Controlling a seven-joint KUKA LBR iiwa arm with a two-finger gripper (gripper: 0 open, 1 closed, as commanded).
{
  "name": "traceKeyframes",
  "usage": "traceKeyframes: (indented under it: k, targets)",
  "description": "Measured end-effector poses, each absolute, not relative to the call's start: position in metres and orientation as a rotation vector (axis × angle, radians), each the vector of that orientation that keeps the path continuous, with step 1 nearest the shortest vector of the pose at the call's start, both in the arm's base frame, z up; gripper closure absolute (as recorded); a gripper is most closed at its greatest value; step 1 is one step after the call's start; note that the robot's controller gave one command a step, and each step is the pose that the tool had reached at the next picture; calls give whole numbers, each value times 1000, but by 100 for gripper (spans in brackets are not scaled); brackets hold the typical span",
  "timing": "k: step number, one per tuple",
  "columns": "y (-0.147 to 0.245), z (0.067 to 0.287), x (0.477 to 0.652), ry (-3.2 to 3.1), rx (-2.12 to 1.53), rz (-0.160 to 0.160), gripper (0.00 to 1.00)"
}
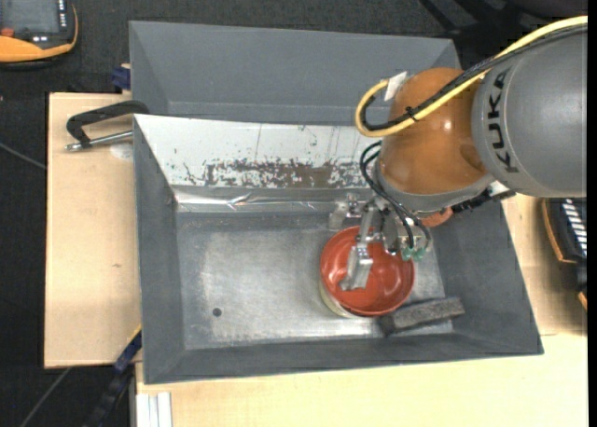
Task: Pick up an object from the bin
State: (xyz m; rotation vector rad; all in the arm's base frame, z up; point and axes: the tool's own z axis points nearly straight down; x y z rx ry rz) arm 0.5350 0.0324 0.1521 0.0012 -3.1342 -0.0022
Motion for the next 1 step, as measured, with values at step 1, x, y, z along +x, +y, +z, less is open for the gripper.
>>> traceKeyframes:
  k: [1]
  targets:
    - [1, 78, 592, -3128, 190, -2, 0]
